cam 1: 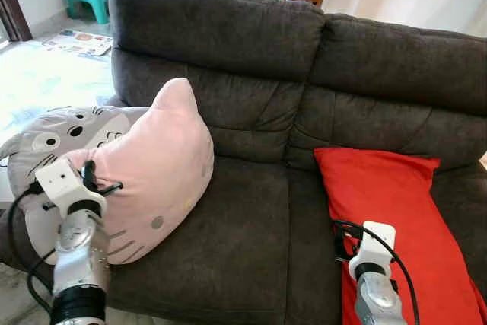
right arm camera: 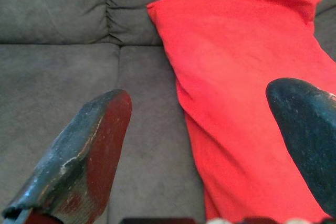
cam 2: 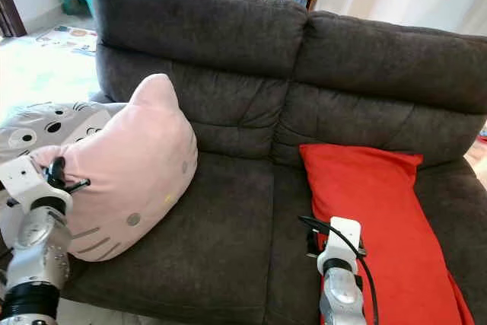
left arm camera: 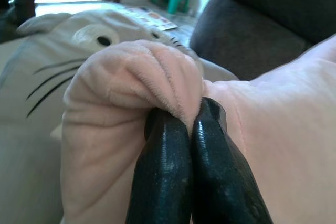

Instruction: Move the pillow to the sofa from floor

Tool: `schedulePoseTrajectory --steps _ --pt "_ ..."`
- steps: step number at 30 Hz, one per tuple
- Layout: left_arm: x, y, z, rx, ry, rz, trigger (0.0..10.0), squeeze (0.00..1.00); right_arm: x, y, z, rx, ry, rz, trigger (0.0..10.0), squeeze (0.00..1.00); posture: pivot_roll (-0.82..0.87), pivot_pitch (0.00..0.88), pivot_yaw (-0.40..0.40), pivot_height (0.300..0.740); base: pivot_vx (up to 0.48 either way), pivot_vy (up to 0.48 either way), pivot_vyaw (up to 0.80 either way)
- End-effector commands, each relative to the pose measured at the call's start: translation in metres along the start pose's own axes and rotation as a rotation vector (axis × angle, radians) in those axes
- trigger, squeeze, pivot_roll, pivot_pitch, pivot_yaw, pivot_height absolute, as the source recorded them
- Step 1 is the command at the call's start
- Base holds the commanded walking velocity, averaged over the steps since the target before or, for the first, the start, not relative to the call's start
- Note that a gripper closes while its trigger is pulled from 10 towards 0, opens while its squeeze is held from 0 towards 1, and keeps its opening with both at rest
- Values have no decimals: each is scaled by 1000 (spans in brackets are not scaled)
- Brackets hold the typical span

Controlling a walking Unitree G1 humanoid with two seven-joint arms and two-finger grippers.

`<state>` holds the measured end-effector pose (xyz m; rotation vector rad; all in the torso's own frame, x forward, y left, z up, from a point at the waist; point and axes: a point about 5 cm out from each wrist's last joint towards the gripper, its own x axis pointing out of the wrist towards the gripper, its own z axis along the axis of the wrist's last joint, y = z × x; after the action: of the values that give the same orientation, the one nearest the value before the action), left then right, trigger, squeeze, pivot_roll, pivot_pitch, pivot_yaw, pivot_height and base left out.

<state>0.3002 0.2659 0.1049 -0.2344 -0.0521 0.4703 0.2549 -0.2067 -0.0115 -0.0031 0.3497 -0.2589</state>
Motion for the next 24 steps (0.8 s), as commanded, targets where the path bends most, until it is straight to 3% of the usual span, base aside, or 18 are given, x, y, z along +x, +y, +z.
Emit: schedulePoseTrajectory --steps 1,6,11,19,20,24 --pt "-3 6 -3 -28 17 48 10000 0 1 -2 2 1 -6 -7 10000 0 180 0 -121 740 0 0 0" --pt "-6 16 -8 -4 35 95 10000 0 3 0 4 -2 -14 5 10000 0 179 0 -128 740 0 0 0" --pt "-2 38 0 28 15 180 10000 0 5 -2 7 -6 -20 4 10000 0 176 0 -135 740 0 0 0" --pt "-2 46 5 39 0 207 10000 0 5 -2 9 -10 -23 10 10000 0 179 7 -142 740 0 0 0" --pt "-2 45 5 45 0 203 10000 639 6 -1 9 -10 -24 12 10000 0 178 8 -144 740 0 0 0" --pt "-3 41 4 47 4 194 10000 671 6 -1 10 -11 -24 13 10000 0 176 9 -146 740 0 0 0"
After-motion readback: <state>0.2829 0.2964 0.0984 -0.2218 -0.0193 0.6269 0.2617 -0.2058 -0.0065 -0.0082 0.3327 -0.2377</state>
